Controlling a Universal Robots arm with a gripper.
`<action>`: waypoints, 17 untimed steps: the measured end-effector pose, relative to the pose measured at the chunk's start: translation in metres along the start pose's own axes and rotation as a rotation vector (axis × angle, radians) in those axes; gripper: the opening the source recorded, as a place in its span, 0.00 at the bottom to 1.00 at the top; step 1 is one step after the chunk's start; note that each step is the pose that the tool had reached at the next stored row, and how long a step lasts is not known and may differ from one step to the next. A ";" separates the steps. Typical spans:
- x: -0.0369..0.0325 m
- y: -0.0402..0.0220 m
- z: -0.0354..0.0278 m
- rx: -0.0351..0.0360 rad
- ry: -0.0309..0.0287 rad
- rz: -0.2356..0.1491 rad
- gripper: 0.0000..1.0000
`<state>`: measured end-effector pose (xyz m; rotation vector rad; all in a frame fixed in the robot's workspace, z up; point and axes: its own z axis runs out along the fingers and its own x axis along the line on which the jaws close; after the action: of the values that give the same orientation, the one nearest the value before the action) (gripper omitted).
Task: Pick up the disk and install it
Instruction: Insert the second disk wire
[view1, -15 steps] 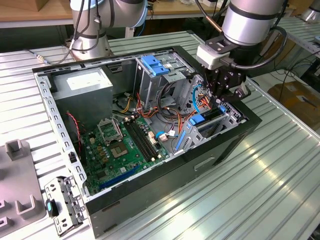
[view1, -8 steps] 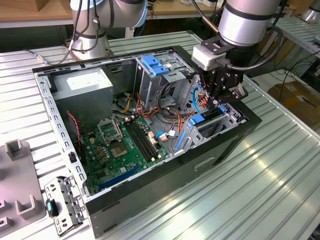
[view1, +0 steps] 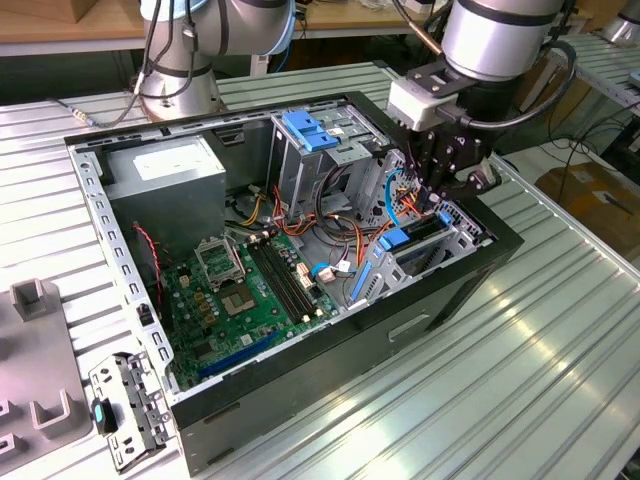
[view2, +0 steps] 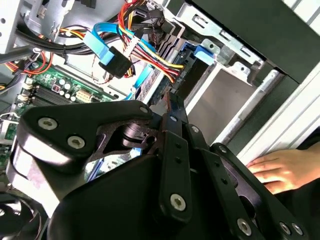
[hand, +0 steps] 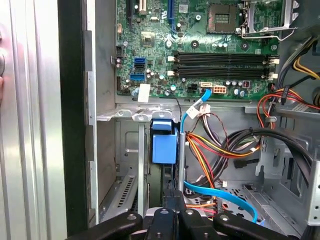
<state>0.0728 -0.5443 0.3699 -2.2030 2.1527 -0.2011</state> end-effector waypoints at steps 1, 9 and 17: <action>0.0002 -0.0006 -0.0047 0.0000 -0.0002 0.000 0.11; -0.0058 -0.0060 -0.0222 -0.0100 0.0124 -0.002 0.11; -0.0279 -0.0130 -0.0231 -0.0360 0.0528 -0.009 0.11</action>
<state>0.0821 -0.5148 0.3928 -2.2522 2.1906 -0.2252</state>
